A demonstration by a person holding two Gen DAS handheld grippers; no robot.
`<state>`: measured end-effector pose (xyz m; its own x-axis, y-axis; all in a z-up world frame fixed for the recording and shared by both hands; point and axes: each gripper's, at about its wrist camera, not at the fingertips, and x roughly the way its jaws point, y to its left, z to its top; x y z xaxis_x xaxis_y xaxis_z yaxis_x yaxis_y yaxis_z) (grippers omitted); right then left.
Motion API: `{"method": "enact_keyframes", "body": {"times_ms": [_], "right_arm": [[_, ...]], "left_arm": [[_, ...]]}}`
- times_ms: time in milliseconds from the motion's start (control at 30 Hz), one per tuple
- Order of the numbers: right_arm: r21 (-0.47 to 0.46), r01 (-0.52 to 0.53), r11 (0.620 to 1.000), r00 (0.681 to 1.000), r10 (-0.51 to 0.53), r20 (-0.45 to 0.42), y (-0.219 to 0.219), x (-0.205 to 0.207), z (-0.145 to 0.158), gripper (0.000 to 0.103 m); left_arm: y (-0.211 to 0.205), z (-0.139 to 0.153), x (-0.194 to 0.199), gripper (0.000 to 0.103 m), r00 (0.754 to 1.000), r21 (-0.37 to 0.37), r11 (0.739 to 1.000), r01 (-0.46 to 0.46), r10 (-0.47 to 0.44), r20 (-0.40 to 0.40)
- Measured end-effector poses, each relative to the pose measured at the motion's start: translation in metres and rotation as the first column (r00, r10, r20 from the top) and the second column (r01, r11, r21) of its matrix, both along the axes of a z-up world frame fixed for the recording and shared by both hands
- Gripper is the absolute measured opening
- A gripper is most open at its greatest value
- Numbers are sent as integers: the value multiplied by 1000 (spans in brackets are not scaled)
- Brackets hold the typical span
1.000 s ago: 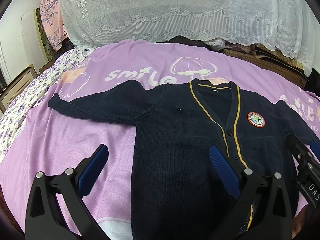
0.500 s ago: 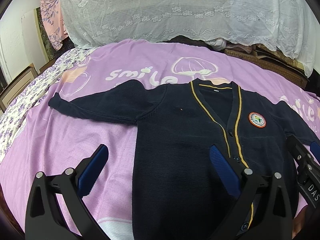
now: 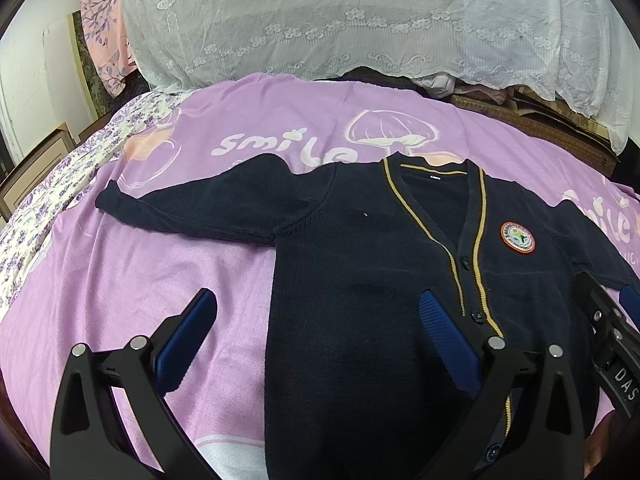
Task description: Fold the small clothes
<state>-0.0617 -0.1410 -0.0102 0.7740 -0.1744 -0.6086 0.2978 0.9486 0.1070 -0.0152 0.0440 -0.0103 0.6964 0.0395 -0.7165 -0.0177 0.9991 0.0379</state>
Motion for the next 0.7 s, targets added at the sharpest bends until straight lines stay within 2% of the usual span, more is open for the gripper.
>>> {"method": "enact_keyframes", "body": {"times_ms": [100,200,433,600,700], "right_arm": [[9,9,1000,1000,-9,-5,-4,2,-2,100],[43,34,998,999,-34,-7,-17,2,-5,100],[200,153,968,988,-149,-32,-77,-1,-21,100],[230,240,943,971,-230,-69,-109,-3,-32,100],[264,279,923,960,-263,-96,-122,-6,-41,100]], "left_arm": [[4,-3,2,99,1000,-3,1000,-1,1,-14],[13,-10,11,99,999,-36,999,-12,10,-51],[57,-13,47,99,991,-53,995,-80,74,-113],[104,-10,101,99,974,-109,978,-177,157,-165],[141,-14,134,99,948,-106,954,-282,260,-182]]}}
